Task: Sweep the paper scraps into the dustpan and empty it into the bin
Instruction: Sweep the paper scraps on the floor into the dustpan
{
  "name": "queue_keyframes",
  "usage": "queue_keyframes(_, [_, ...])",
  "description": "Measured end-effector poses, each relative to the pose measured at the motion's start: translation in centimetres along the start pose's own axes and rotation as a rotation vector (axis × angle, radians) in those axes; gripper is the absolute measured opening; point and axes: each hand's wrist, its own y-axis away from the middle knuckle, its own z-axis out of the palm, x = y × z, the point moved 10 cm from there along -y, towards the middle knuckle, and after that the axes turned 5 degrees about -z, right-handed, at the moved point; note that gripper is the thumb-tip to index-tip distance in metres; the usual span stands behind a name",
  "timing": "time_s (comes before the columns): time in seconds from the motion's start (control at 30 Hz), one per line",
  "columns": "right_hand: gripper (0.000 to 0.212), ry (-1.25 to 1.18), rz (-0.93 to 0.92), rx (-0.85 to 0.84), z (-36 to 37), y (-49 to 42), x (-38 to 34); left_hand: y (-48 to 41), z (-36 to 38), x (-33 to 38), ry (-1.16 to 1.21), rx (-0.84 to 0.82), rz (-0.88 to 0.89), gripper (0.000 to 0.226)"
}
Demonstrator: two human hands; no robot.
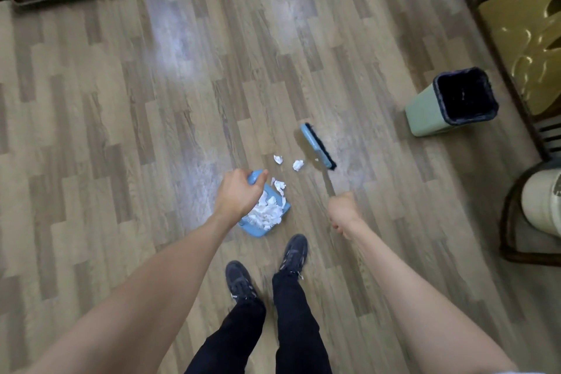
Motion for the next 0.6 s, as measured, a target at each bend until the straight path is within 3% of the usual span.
queue_keyframes(0.13, [0.034,0.278,-0.174,-0.097,1.3,1.8,-2.0,0.0,-1.2,0.4,0.051,0.053,-0.040,0.055])
queue_keyframes(0.33, [0.038,0.477,-0.233,-0.259,2.8,5.7,-2.3,0.3,-0.8,0.2,0.210,0.098,-0.105,0.053])
queue_keyframes(0.43, [0.030,0.491,-0.241,-0.348,2.9,7.7,-1.8,0.7,-0.6,0.7,0.245,0.096,-0.094,0.051])
queue_keyframes(0.6, [0.012,0.526,-0.265,-0.358,1.5,10.4,-2.8,1.4,-2.1,2.1,0.235,0.123,-0.072,0.051])
